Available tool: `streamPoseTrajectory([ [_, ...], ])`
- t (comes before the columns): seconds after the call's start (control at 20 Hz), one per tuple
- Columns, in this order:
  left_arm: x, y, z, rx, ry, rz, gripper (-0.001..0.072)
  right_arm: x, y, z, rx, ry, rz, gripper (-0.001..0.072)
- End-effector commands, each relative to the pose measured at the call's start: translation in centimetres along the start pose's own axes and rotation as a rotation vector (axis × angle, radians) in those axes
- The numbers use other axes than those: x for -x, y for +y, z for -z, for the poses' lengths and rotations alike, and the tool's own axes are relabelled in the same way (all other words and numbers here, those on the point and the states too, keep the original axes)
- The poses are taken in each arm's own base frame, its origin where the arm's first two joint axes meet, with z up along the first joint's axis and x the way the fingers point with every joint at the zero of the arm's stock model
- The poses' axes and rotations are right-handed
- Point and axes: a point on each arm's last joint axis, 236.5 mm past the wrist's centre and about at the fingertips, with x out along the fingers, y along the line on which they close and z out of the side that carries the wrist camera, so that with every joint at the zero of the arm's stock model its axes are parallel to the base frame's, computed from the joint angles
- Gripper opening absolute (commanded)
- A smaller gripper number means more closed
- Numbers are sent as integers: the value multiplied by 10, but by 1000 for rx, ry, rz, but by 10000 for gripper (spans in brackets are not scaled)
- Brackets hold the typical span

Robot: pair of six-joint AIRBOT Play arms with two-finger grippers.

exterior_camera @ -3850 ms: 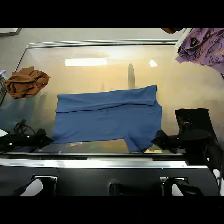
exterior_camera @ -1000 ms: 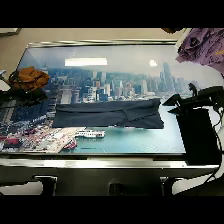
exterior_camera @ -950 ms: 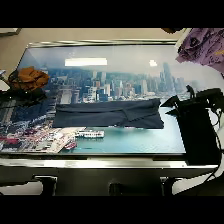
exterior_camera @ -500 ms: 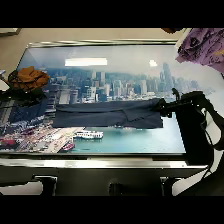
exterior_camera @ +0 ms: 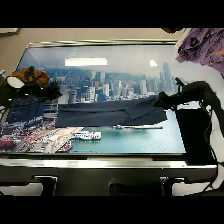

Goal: Fold the clothes and pants, and hang the long-sleeved shirts on hangers.

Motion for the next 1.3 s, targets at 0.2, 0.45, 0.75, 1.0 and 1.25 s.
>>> streamPoseTrajectory([
  [0.2,-116,-170,120,-3,171,291,13,105,37,-10,40,-154,138,27],
  [0.45,-166,-246,204,-40,310,360,13,141,46,-3,38,-181,191,27],
  [0.75,-208,-285,264,-1,361,373,13,162,33,12,19,-186,287,27],
  [1.0,-222,-310,286,43,389,425,13,177,33,17,28,-217,322,27],
  [1.25,-216,-311,280,40,421,432,12,178,31,15,28,-226,329,27],
])
